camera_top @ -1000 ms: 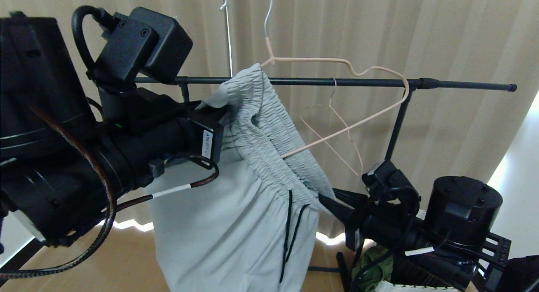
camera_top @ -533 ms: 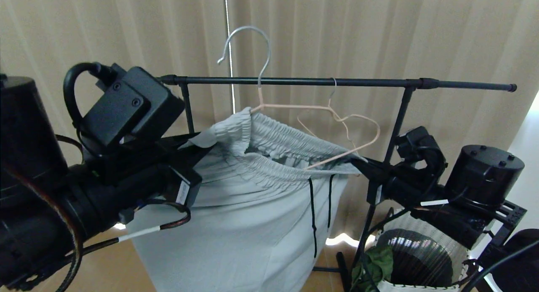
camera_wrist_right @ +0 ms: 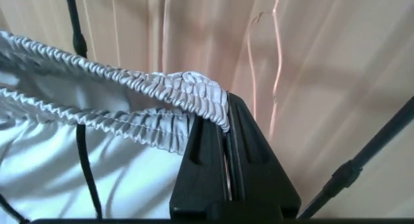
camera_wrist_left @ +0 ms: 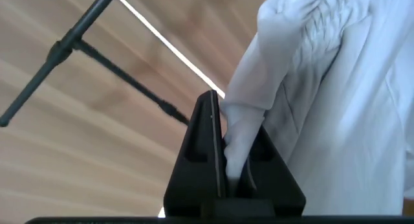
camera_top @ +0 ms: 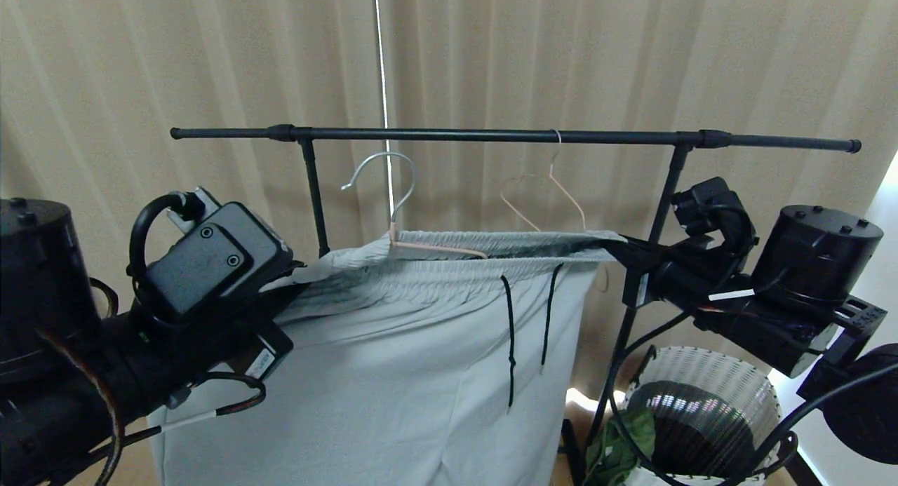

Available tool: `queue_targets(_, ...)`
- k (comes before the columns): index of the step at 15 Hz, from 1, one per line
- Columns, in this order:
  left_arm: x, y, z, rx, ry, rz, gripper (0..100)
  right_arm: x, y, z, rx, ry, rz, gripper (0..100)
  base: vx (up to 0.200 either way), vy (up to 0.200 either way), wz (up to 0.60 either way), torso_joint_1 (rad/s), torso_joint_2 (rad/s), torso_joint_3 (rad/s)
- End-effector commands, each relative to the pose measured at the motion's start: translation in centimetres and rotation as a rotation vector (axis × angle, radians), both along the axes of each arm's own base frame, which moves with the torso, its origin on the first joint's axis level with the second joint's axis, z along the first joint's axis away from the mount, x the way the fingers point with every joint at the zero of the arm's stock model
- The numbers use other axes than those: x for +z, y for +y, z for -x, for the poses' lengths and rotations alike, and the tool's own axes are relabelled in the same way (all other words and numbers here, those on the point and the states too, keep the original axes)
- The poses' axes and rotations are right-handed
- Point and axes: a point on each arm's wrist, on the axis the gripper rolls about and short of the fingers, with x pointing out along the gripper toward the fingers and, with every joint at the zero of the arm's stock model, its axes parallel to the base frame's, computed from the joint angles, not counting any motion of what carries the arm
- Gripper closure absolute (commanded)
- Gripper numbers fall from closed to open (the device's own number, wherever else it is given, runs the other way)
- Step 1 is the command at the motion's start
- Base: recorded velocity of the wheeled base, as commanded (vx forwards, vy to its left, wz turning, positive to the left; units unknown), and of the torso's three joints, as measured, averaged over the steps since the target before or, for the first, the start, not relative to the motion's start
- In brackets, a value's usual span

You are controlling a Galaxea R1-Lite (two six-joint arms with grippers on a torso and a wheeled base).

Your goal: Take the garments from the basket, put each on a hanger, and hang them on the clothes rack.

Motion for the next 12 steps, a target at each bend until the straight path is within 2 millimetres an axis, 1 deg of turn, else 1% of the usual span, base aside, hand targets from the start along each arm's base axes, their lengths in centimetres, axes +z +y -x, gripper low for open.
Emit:
queue_targets(1,-0.6,-0.3,-0.7,0.014,0.024,-0.015,100,1.7,0.5,1.0,0.029,-0.022,-0.007,100,0.000,0.000,0.00,0.000,0.00,0.000)
queue_targets(2,-0.6,-0.5,-1.1,0.021,0.029,-0.011,100,2.2,0.9,1.8,0.055,-0.017,-0.004,100,0.000,0.000,0.00,0.000,0.00,0.000)
queue_targets(3,-0.6,-0.6,-1.3,0.039,0.033,0.004,100,2.8,1.6,3.1,0.097,-0.002,0.004,100,0.000,0.000,0.00,0.000,0.00,0.000)
queue_targets(4,-0.5,-0.8,-1.5,0.048,0.037,0.018,100,3.0,2.1,3.9,0.124,0.014,0.012,0,0.000,0.000,0.00,0.000,0.00,0.000)
queue_targets(5,-0.4,-1.1,-1.7,0.075,0.044,0.057,100,3.3,2.9,5.6,0.185,0.058,0.037,0,0.000,0.000,0.00,0.000,0.00,0.000)
queue_targets(7,0.0,-1.5,-1.7,0.076,0.043,0.100,100,3.2,3.5,6.8,0.233,0.071,0.090,0,0.000,0.000,0.00,0.000,0.00,0.000)
queue_targets(9,0.3,-1.8,-1.5,0.070,0.047,0.138,100,3.1,4.0,7.5,0.275,0.044,0.143,0,0.000,0.000,0.00,0.000,0.00,0.000)
queue_targets(12,0.2,-2.3,-1.1,0.039,0.036,0.166,100,3.7,5.5,8.1,0.340,-0.012,0.190,0,0.000,0.000,0.00,0.000,0.00,0.000)
